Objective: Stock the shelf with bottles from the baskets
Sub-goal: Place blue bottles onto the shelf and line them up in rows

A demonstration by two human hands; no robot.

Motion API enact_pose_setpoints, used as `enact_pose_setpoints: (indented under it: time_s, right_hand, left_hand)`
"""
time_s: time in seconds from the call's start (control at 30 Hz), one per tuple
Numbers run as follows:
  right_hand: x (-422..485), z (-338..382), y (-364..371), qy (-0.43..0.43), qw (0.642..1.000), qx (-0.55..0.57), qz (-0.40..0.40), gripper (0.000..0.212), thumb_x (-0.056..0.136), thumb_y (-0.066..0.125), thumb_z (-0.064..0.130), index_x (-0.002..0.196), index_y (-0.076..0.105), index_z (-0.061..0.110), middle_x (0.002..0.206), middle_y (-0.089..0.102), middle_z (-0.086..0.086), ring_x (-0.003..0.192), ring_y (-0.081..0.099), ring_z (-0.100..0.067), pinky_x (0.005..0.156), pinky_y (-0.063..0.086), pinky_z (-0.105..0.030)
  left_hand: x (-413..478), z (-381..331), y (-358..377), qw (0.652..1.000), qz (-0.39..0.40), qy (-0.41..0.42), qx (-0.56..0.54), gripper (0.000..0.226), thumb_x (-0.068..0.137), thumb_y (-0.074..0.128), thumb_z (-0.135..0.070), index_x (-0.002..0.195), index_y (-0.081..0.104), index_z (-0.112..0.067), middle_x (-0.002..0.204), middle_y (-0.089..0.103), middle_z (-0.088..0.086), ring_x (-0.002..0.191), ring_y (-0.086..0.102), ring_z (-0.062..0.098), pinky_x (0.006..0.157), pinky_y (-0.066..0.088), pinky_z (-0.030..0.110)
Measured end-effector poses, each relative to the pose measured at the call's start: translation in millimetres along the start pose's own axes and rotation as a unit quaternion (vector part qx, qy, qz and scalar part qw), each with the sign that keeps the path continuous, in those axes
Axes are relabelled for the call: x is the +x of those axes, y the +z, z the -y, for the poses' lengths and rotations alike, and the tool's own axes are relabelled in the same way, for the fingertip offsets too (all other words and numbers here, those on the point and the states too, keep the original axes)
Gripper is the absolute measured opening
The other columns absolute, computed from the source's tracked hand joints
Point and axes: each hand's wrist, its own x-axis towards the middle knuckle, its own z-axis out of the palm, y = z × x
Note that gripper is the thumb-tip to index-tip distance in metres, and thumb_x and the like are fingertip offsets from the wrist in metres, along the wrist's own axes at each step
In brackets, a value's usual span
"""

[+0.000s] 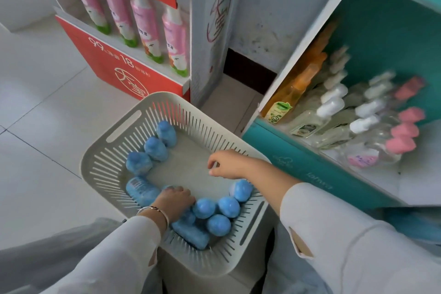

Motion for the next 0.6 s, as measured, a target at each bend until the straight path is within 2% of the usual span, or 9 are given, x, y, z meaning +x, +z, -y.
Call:
enact_pose_setpoints:
  time_s: [0.13,0.27,0.4,0.5,0.6]
  right_hand:
    - [-1.8,-3.3,0.3,0.01,1.0,0.013,0.001,0.033,0.095,0.052,0.021,0.126,0.056,0.009,0.128,0.057,-0.009,0.111,0.057,-0.024,0.093,0.045,-0.032]
    - [-7.2,2.1,-1.1,0.006,1.0,0.02,-0.004,0.033,0.095,0.052,0.021,0.126,0.057,0.009,0.127,0.058,-0.009,0.111,0.057,-0.023,0.092,0.044,-0.031]
    - [-18.8,12.4,-6.6,-0.001,0.999,0.028,-0.023,0.032,0.095,0.052,0.022,0.123,0.058,0.01,0.125,0.059,-0.01,0.109,0.058,-0.025,0.092,0.046,-0.033]
    - [-36.4,20.7,-15.2,-0.004,0.999,0.029,-0.044,0.033,0.094,0.052,0.022,0.125,0.058,0.011,0.126,0.059,-0.009,0.111,0.057,-0.025,0.095,0.046,-0.033]
    - [-55.8,28.3,-25.7,-0.009,0.997,0.009,-0.074,0.041,0.091,0.057,0.022,0.131,0.052,0.015,0.129,0.057,-0.009,0.114,0.055,-0.024,0.093,0.042,-0.028]
  left_hand:
    - [0.1,1.1,-5.7,1.0,0.009,-0.003,-0.026,0.037,0.092,0.05,-0.023,0.127,0.043,-0.017,0.13,0.047,0.005,0.123,0.047,0.027,0.098,0.041,0.041]
    - [-12.1,14.0,-18.3,0.979,-0.021,-0.046,-0.197,0.041,0.082,0.057,-0.025,0.121,0.045,-0.023,0.12,0.055,0.001,0.112,0.057,0.024,0.089,0.046,0.035]
    - [-33.3,28.4,-40.2,0.93,-0.107,-0.065,-0.344,0.028,0.074,0.064,-0.026,0.099,0.052,-0.021,0.093,0.061,-0.001,0.09,0.058,0.02,0.083,0.047,0.032]
    - [-54.1,33.8,-66.7,0.874,-0.179,-0.061,-0.447,0.032,0.07,0.068,-0.028,0.099,0.056,-0.02,0.09,0.059,-0.005,0.087,0.057,0.016,0.09,0.046,0.034]
    - [-75.6,33.1,-98.5,0.823,-0.231,-0.098,-0.51,0.052,0.07,0.075,-0.025,0.115,0.049,-0.023,0.094,0.056,0.0,0.088,0.055,0.017,0.084,0.044,0.029]
